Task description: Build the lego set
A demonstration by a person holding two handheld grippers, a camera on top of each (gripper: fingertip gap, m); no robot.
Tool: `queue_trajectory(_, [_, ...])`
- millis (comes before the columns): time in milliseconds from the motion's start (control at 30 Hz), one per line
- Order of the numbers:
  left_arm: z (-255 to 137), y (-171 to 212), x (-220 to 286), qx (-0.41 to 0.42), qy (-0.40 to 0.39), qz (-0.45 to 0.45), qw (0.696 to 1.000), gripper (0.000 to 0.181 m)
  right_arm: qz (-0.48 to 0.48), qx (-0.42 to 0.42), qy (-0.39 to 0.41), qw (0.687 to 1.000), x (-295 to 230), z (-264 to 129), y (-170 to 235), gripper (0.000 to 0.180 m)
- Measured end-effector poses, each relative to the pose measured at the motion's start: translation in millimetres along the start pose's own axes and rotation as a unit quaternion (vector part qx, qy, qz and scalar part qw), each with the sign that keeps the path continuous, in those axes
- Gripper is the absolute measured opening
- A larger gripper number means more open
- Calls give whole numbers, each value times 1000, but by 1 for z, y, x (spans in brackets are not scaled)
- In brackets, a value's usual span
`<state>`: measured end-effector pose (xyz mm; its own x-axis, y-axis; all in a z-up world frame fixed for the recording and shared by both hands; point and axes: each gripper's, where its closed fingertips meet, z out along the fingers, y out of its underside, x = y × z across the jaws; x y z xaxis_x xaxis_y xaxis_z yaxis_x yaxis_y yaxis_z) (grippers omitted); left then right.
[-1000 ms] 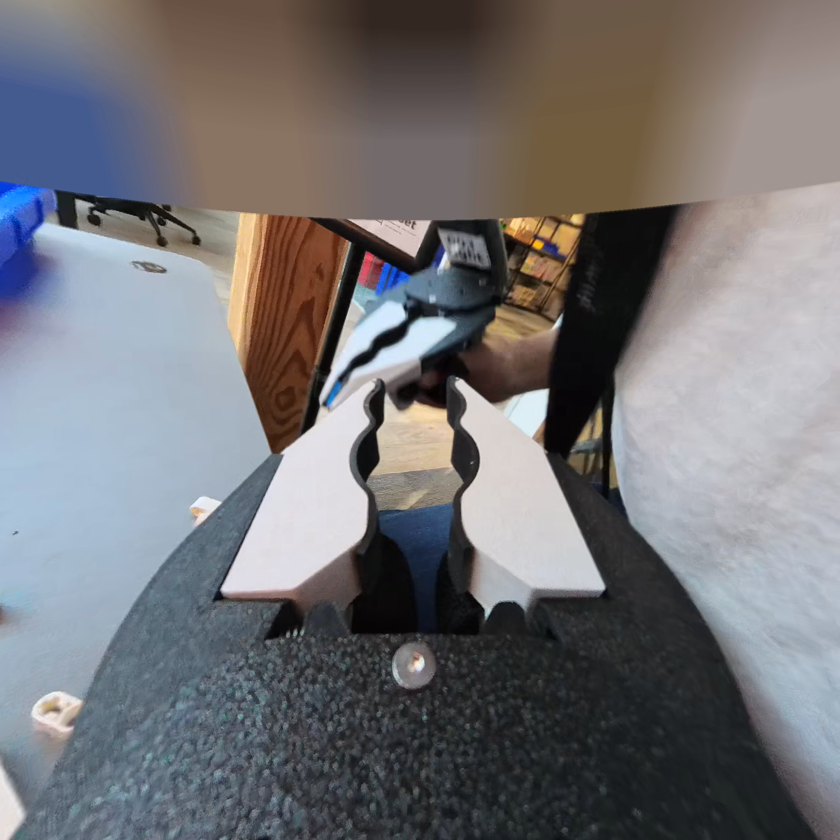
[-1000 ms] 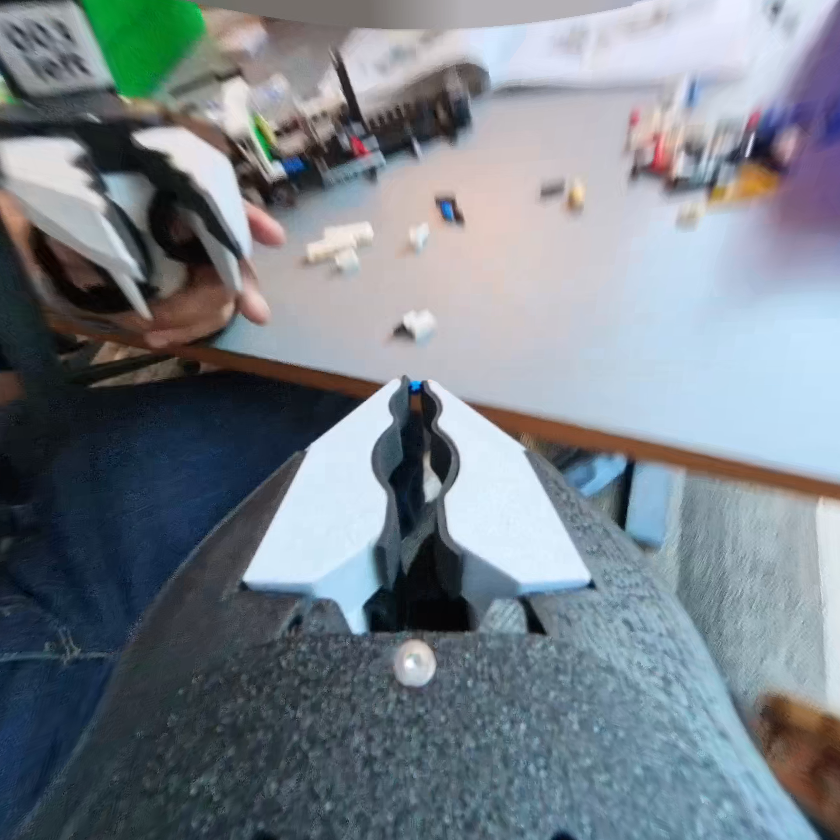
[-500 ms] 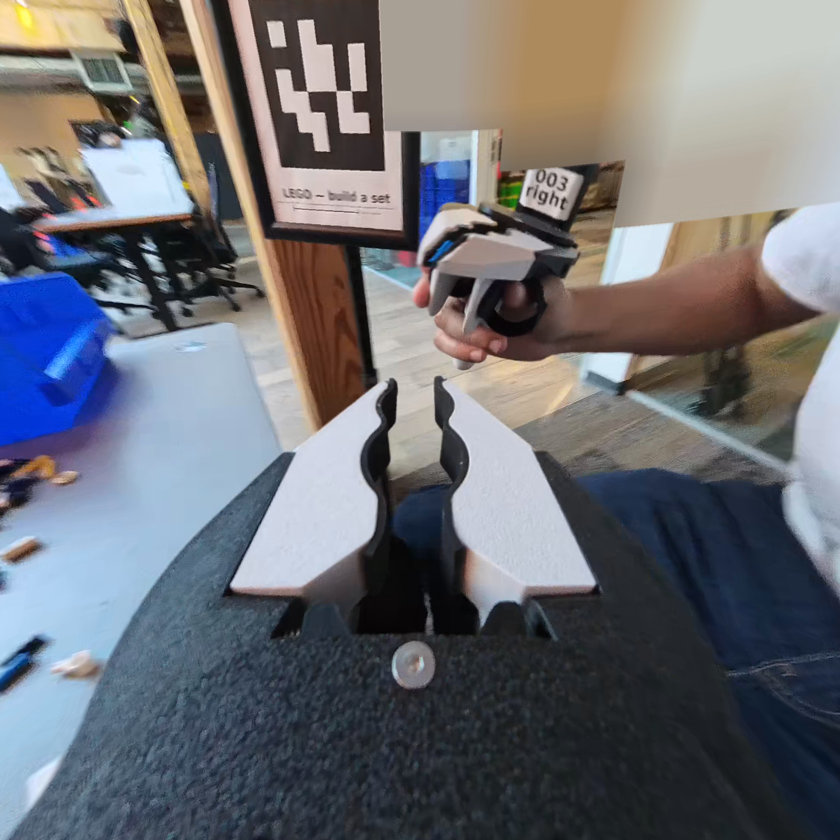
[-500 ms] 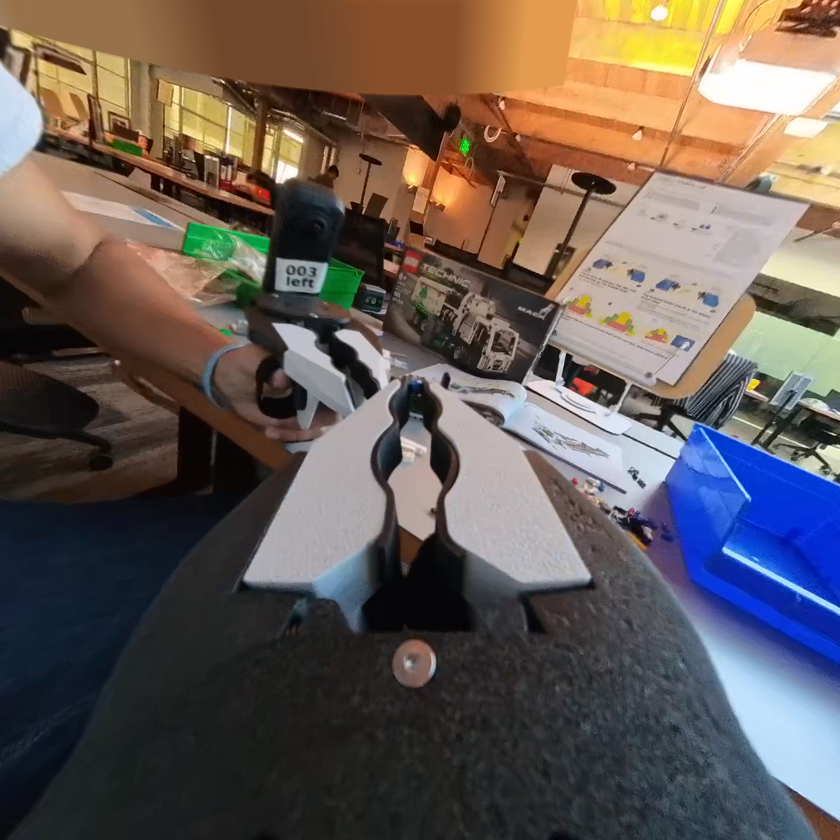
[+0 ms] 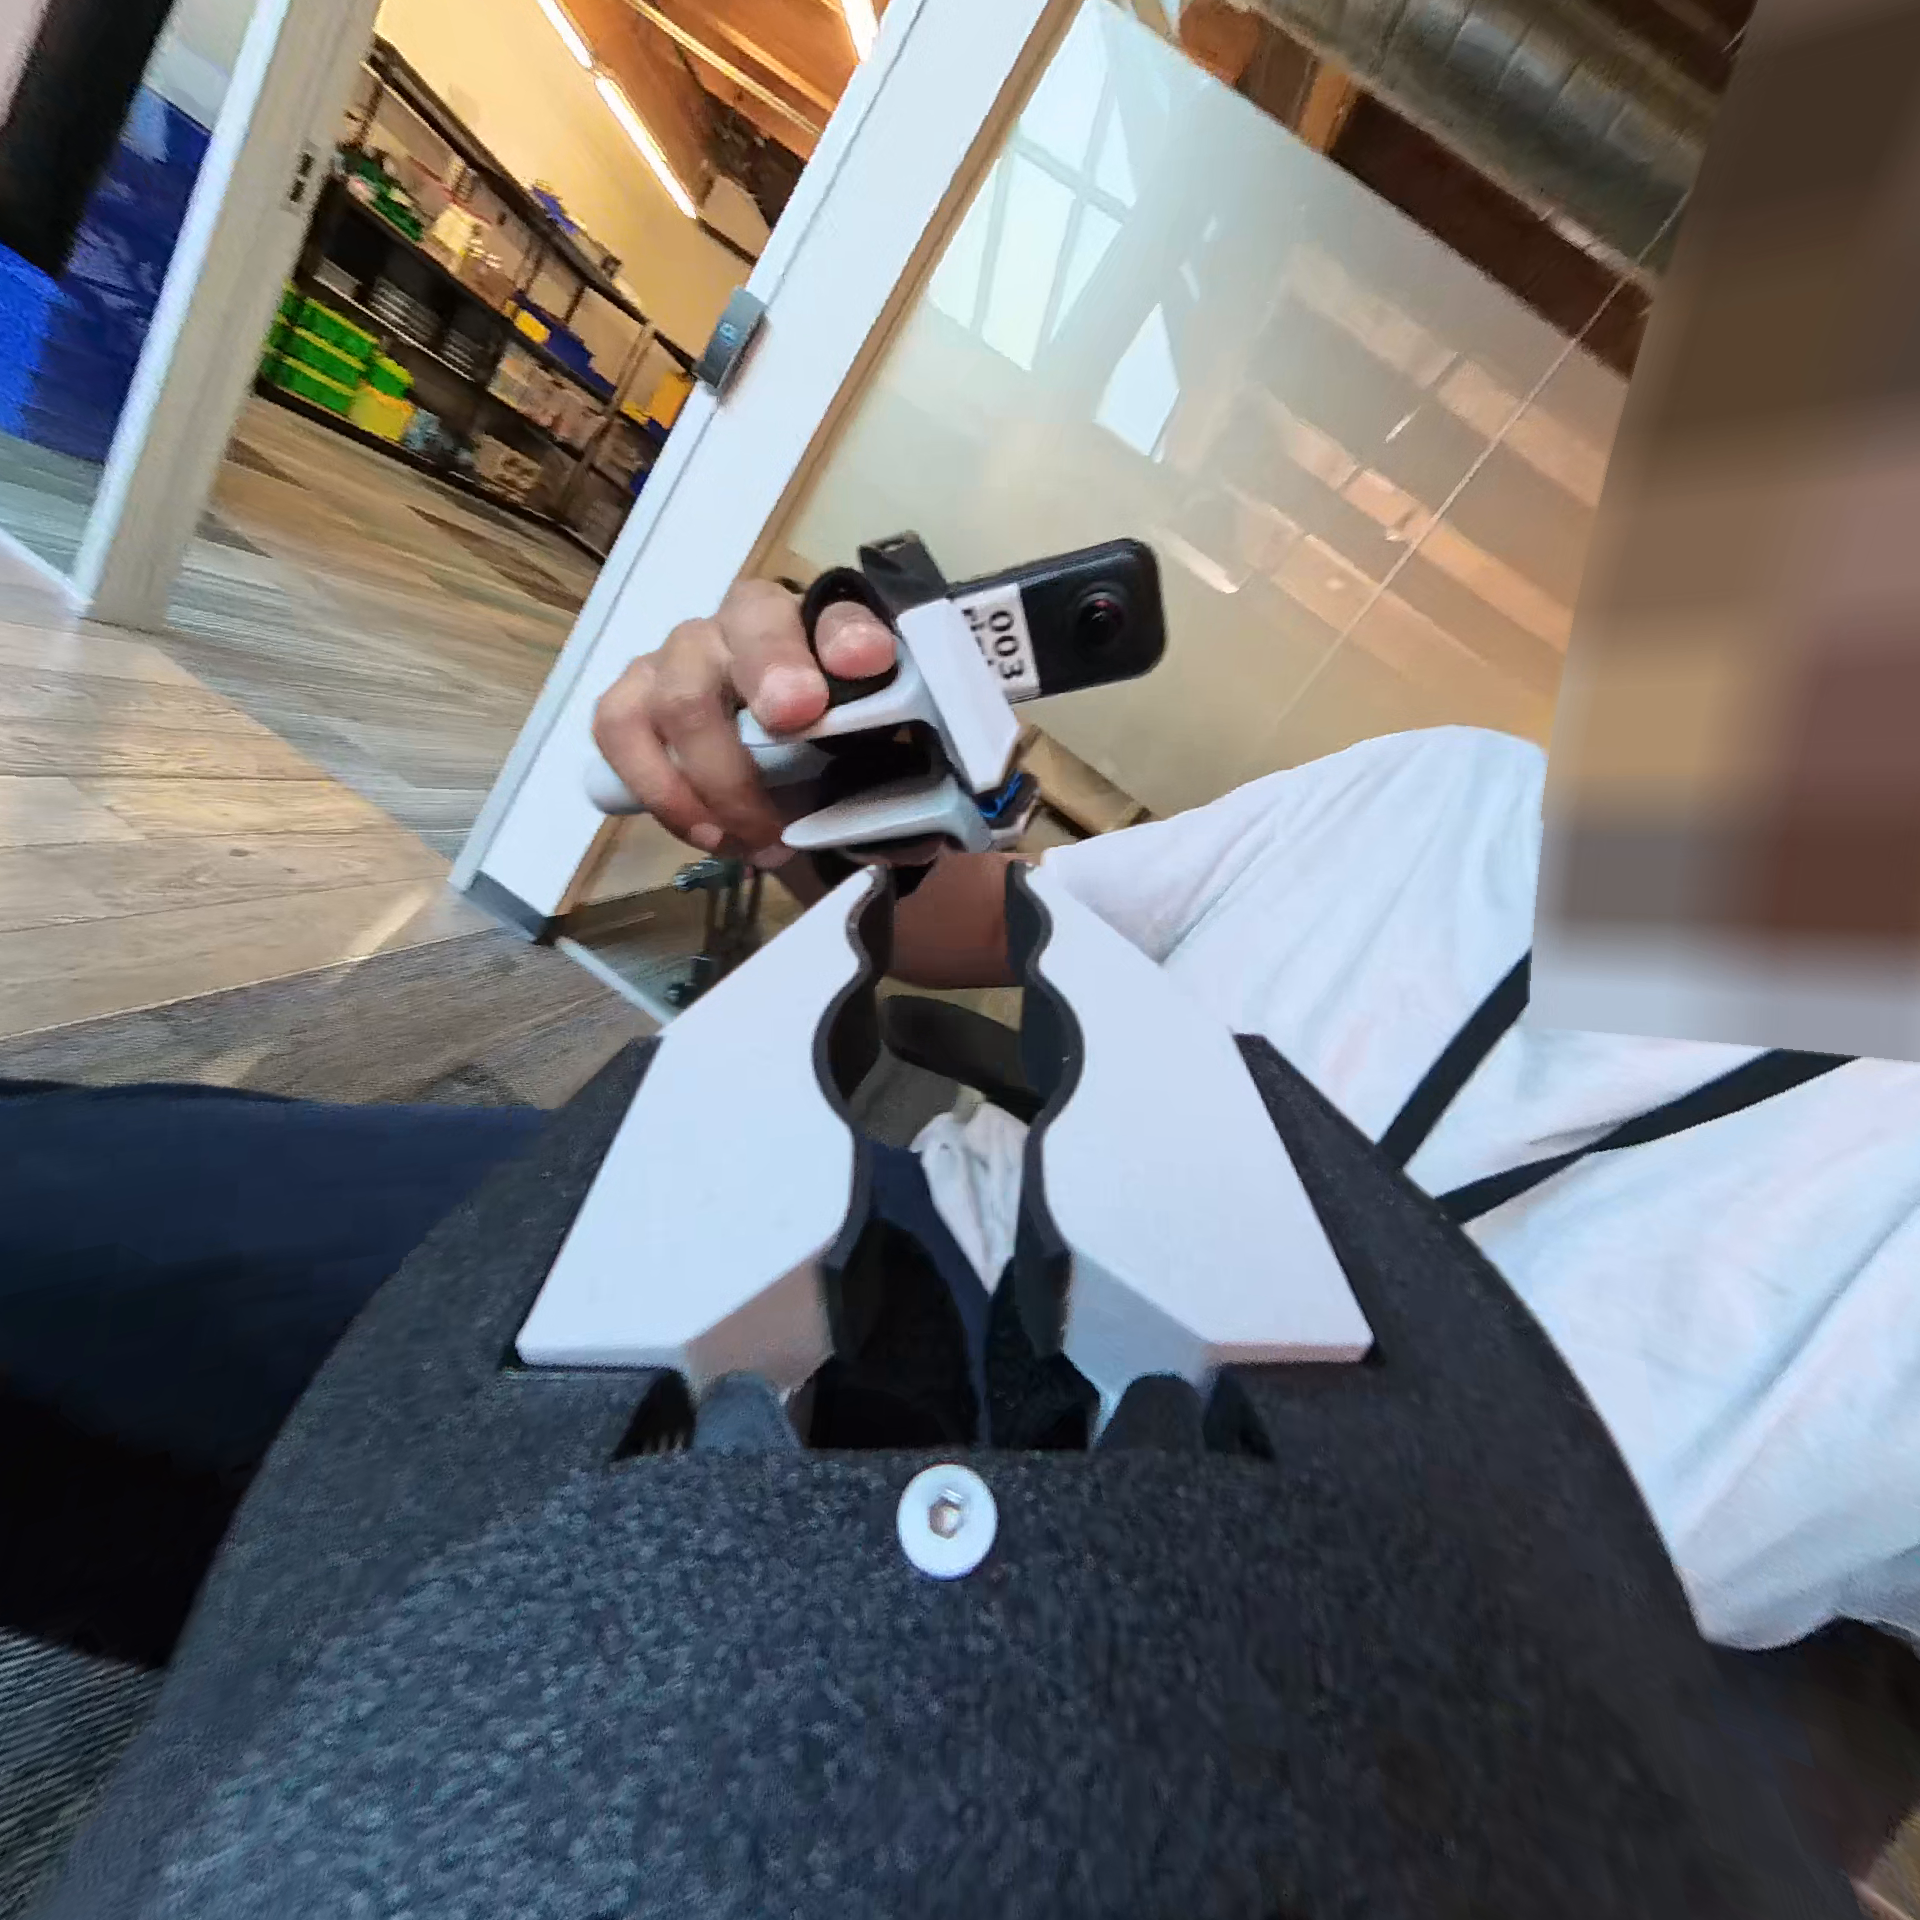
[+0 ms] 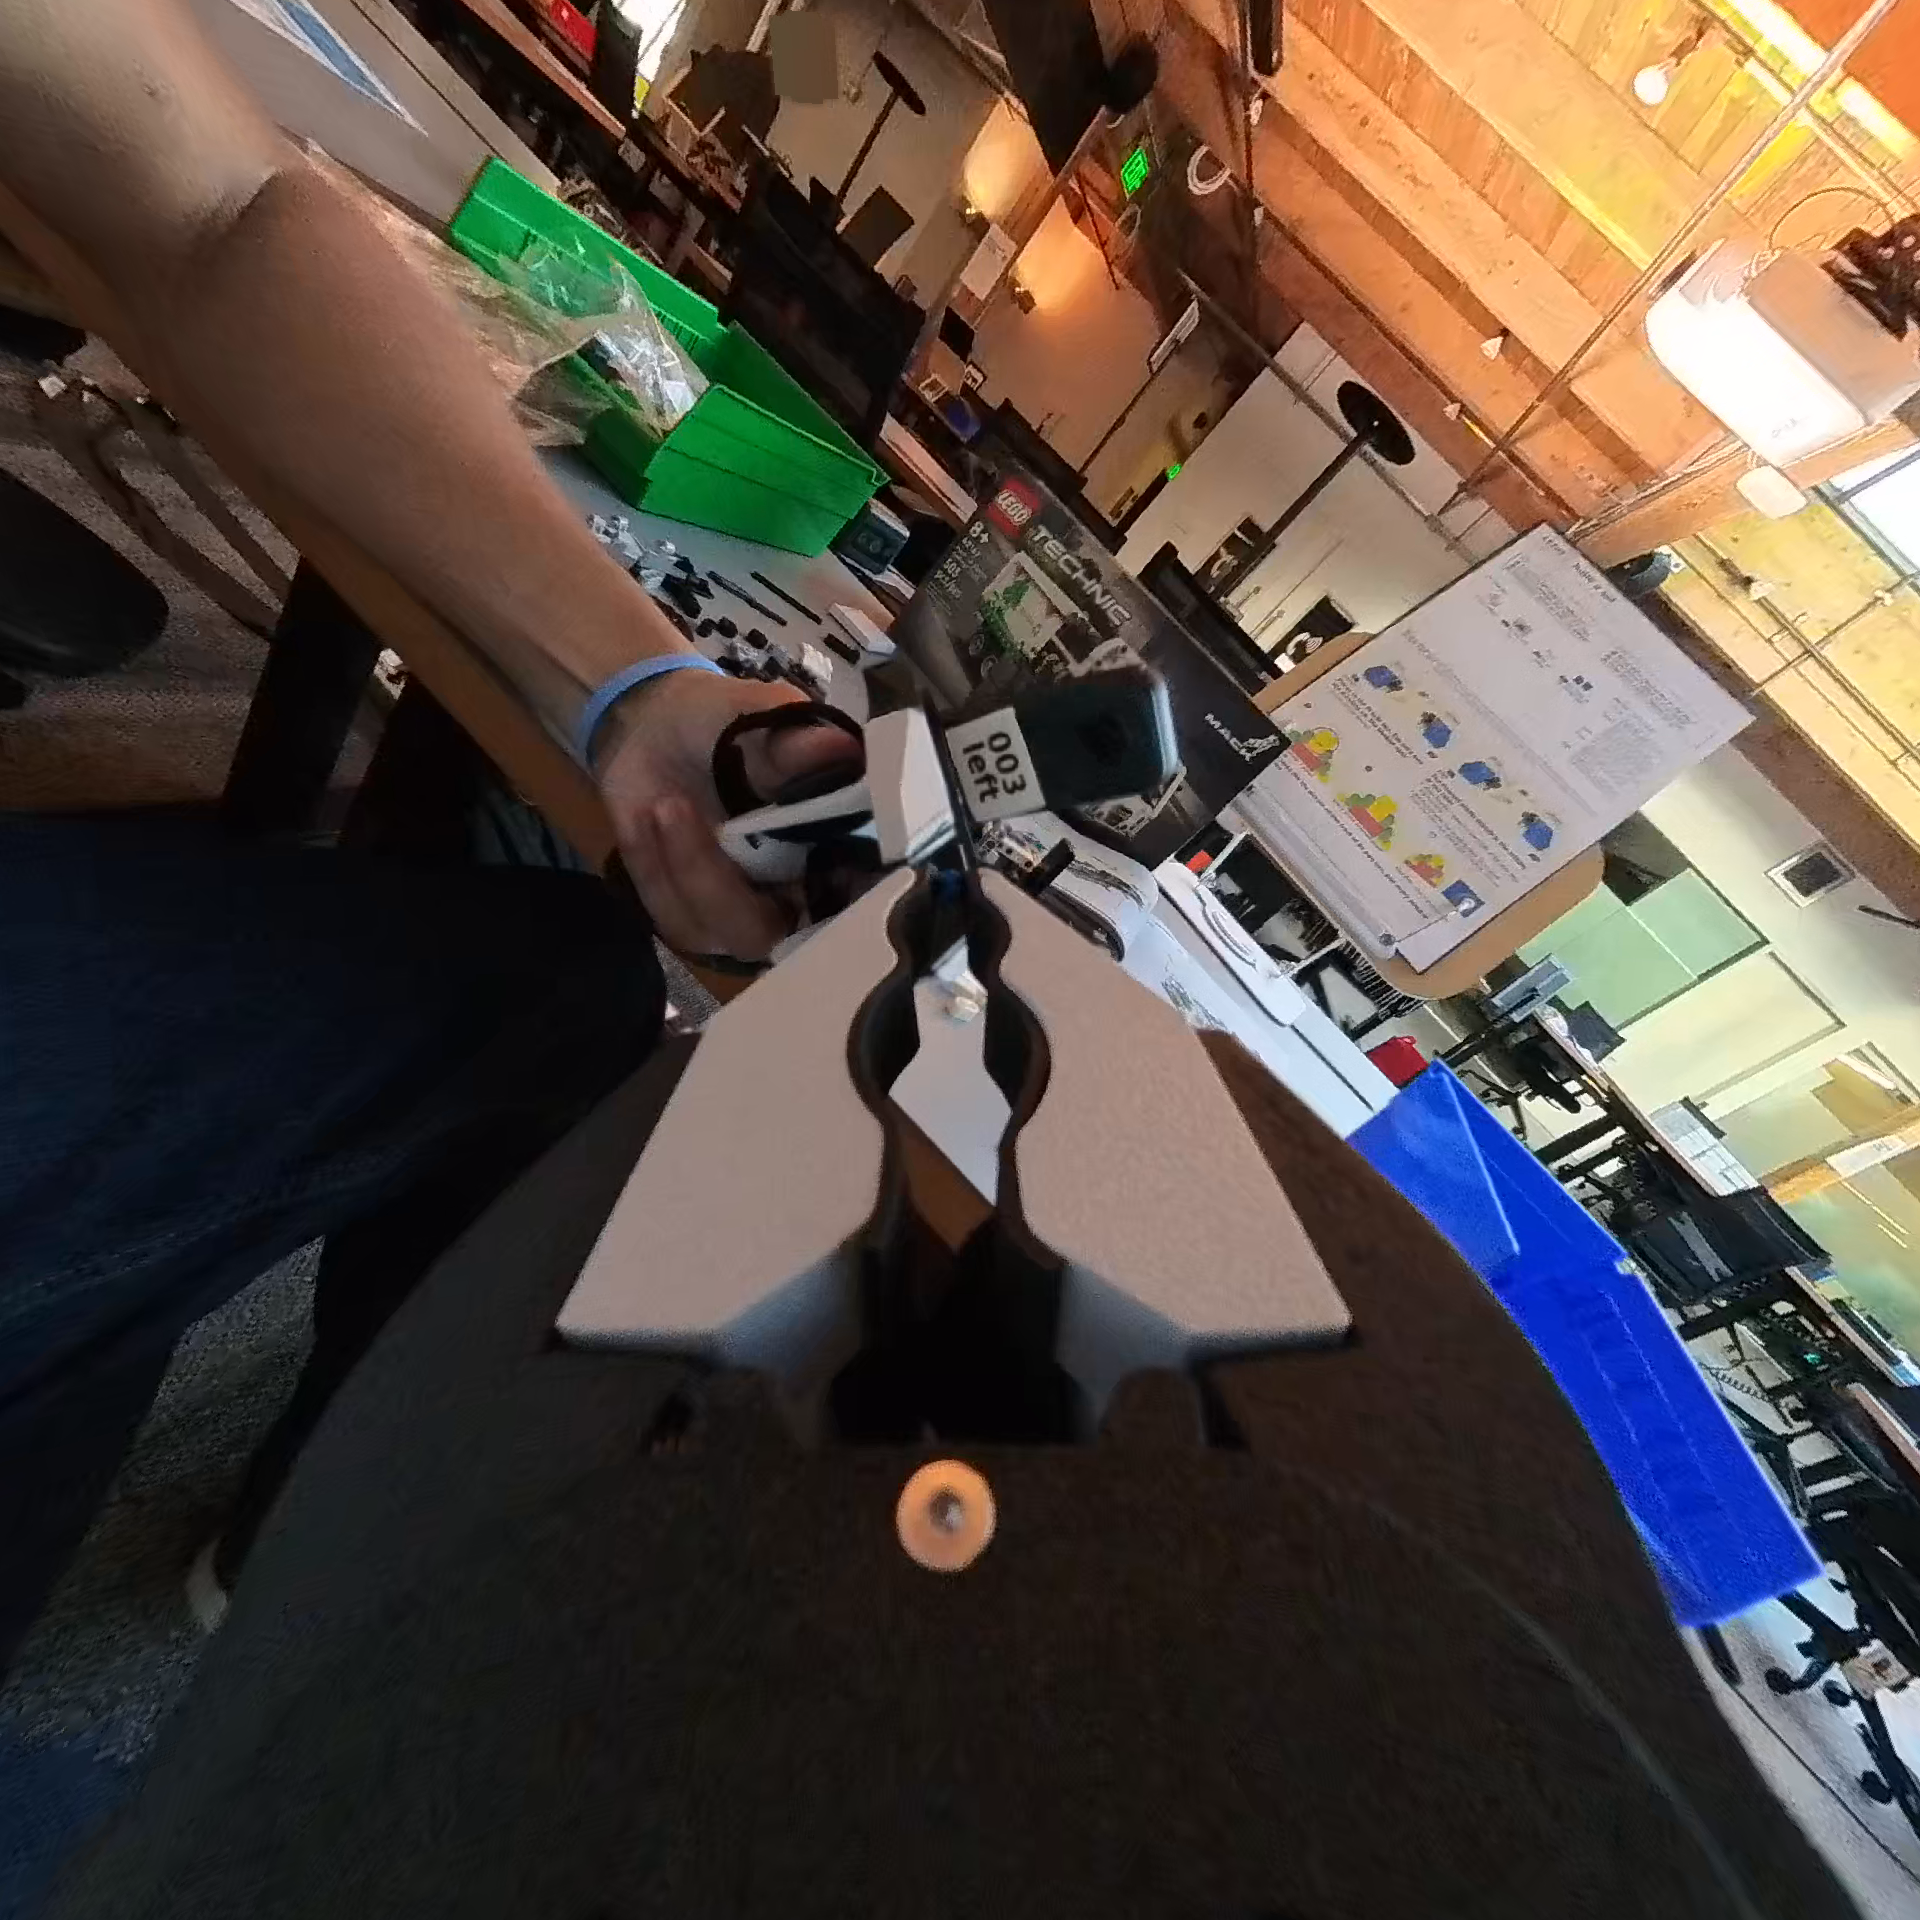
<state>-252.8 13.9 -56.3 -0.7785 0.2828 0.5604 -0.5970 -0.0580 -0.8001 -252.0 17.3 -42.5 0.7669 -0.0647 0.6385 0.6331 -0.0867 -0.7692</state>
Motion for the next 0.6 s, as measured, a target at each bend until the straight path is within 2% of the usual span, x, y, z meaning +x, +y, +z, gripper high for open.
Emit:
queue_trajectory(233, [0, 6, 9, -8, 52, -37, 998, 14, -2, 10, -21, 1000, -13, 8, 4, 4])
queue_trajectory(400, [2, 8, 10, -12, 55, -38, 998, 5, -10, 11, -20, 1000, -15, 15, 8, 4])
queue_trajectory(600, [-1, 8, 5, -6, 45, -35, 998, 4, 11, 34, -19, 999, -13, 16, 13, 3])
